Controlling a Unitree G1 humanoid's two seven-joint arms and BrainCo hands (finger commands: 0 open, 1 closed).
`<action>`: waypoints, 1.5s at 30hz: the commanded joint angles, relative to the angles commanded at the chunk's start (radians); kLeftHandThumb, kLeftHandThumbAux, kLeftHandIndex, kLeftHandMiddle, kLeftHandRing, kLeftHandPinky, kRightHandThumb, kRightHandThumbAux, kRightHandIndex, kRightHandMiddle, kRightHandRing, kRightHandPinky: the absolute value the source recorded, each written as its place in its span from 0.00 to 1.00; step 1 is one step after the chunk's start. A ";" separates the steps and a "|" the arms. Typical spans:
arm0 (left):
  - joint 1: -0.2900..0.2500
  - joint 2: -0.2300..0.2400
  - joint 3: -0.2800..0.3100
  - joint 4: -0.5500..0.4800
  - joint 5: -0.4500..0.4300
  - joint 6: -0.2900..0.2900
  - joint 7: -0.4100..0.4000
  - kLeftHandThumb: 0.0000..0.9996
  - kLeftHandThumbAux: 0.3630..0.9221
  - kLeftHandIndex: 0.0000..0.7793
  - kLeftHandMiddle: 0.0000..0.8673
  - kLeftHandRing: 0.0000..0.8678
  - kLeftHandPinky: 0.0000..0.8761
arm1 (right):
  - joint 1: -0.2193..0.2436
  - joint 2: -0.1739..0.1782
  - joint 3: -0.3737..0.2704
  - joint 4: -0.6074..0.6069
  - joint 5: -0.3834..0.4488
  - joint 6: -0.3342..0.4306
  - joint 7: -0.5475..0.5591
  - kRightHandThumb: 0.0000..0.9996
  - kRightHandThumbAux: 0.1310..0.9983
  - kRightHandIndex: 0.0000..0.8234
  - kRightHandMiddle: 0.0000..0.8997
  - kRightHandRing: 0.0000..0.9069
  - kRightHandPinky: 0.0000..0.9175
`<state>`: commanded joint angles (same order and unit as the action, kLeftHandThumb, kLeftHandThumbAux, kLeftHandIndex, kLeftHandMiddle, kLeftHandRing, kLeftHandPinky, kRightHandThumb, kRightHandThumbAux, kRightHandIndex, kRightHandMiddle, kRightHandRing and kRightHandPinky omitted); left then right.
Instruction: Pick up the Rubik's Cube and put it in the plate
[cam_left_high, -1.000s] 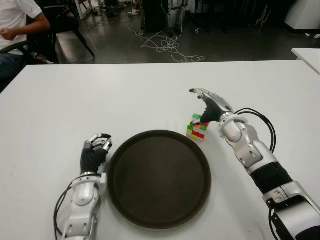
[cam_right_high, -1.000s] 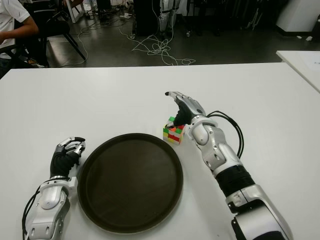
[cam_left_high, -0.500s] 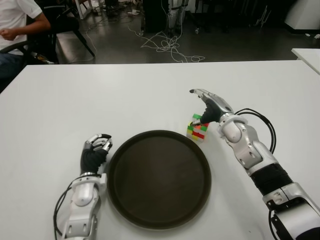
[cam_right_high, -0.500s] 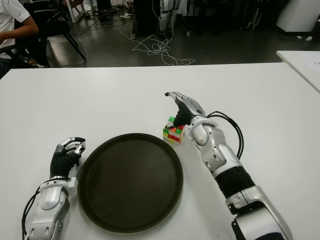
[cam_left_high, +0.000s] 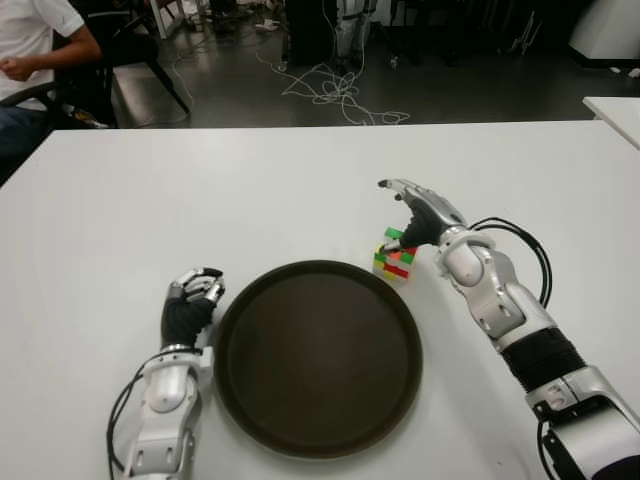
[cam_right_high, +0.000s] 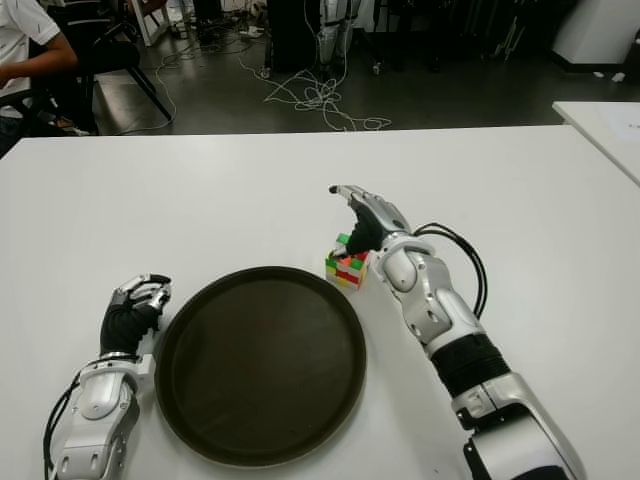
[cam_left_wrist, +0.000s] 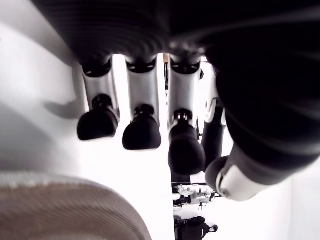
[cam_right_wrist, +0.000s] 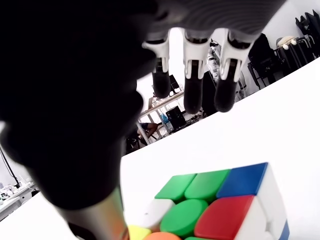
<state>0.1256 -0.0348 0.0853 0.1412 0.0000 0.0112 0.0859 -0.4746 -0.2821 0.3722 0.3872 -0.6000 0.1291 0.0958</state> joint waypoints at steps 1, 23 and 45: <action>-0.001 0.000 0.001 0.003 0.000 -0.002 0.000 0.71 0.61 0.57 0.92 0.94 0.91 | -0.002 0.000 -0.001 0.001 -0.001 -0.001 -0.004 0.00 0.91 0.07 0.17 0.18 0.15; -0.006 0.002 0.004 0.009 -0.006 0.003 -0.006 0.71 0.61 0.57 0.92 0.94 0.91 | -0.058 -0.018 -0.077 -0.025 0.033 0.001 -0.025 0.00 0.87 0.09 0.12 0.14 0.14; -0.007 0.003 0.003 0.009 -0.002 -0.003 -0.005 0.71 0.61 0.57 0.92 0.94 0.92 | -0.080 -0.025 -0.112 -0.068 0.033 0.067 -0.008 0.00 0.77 0.02 0.16 0.31 0.21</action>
<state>0.1185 -0.0321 0.0888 0.1506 -0.0023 0.0084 0.0812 -0.5546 -0.3075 0.2605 0.3188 -0.5672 0.1957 0.0875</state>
